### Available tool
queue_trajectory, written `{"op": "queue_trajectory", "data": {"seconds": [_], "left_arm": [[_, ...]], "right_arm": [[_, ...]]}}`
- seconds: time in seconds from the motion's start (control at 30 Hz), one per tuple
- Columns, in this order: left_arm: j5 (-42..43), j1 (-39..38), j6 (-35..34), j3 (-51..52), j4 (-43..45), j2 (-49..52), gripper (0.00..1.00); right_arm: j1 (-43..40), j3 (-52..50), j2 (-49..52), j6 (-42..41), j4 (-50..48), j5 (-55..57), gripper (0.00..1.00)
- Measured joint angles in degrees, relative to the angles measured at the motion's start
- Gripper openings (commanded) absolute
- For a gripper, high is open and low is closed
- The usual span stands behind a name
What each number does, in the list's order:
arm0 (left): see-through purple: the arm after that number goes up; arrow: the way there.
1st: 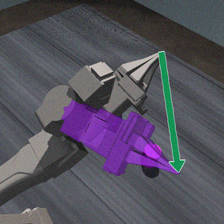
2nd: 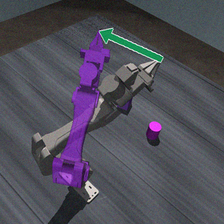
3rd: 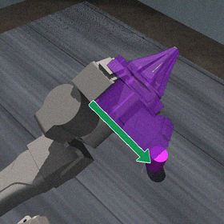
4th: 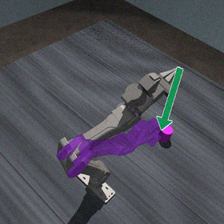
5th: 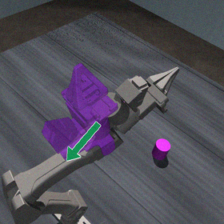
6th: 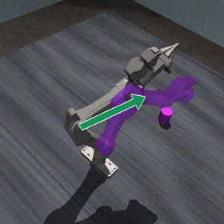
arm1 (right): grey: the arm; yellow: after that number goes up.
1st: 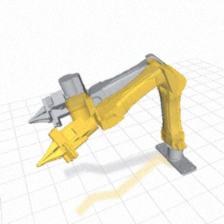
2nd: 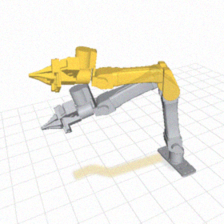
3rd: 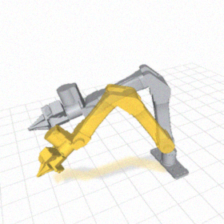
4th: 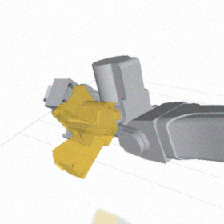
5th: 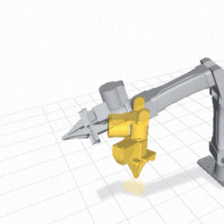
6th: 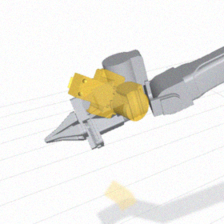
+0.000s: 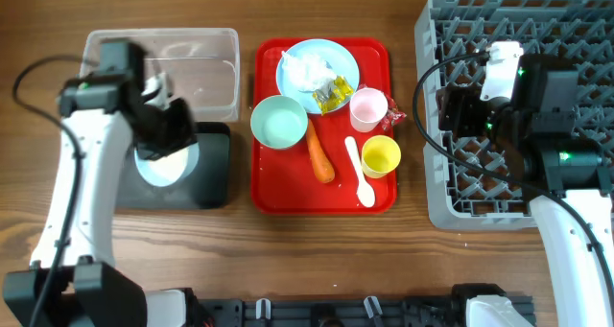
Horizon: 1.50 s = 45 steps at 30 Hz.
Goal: Sort waste into correct bins and load items into the dishwasher rack
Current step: 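Grasp the white bowl of rice and lift it over the black tray, then tilt the white bowl to pour the rice onto the black tray, then return the empty white bowl to the red tray with the left gripper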
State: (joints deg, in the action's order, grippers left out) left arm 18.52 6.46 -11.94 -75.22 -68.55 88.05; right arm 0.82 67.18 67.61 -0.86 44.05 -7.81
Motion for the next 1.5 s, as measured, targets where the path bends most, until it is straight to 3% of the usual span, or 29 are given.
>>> {"op": "queue_trajectory", "data": {"seconds": [0.13,0.27,0.47,0.63,0.83,1.27,1.4,1.47,1.5], "left_arm": [[19.5,13.5,11.2,10.4,7.1,0.0,0.04],[34.2,21.4,21.2,16.4,11.4,0.0,0.04],[49.1,28.0,25.0,24.9,19.7,0.1,0.04],[64.4,32.3,25.2,26.1,21.7,0.5,0.04],[69.5,32.3,25.2,26.1,22.1,0.5,0.04],[69.9,32.3,23.6,26.1,24.3,0.5,0.04],[70.0,32.3,23.4,26.1,29.2,0.5,0.04],[69.9,31.4,23.4,26.1,29.8,0.4,0.04],[69.5,27.5,23.4,25.0,30.0,-0.8,0.04]], "right_arm": [[0.0,0.0,0.0,0.0,0.1,0.0,0.81],[0.0,0.0,0.0,0.0,0.2,0.0,0.81],[0.0,0.0,0.0,0.0,0.2,0.0,0.81],[0.0,0.0,0.0,0.0,0.4,0.0,0.81],[0.0,0.0,0.0,0.0,0.4,0.0,0.81],[0.0,0.0,0.0,0.0,0.5,0.0,0.81],[0.0,0.0,0.0,0.0,0.5,0.0,0.81],[0.0,0.0,0.0,0.0,0.5,0.0,0.81],[0.0,0.0,0.0,0.0,0.5,0.0,0.81]]}}
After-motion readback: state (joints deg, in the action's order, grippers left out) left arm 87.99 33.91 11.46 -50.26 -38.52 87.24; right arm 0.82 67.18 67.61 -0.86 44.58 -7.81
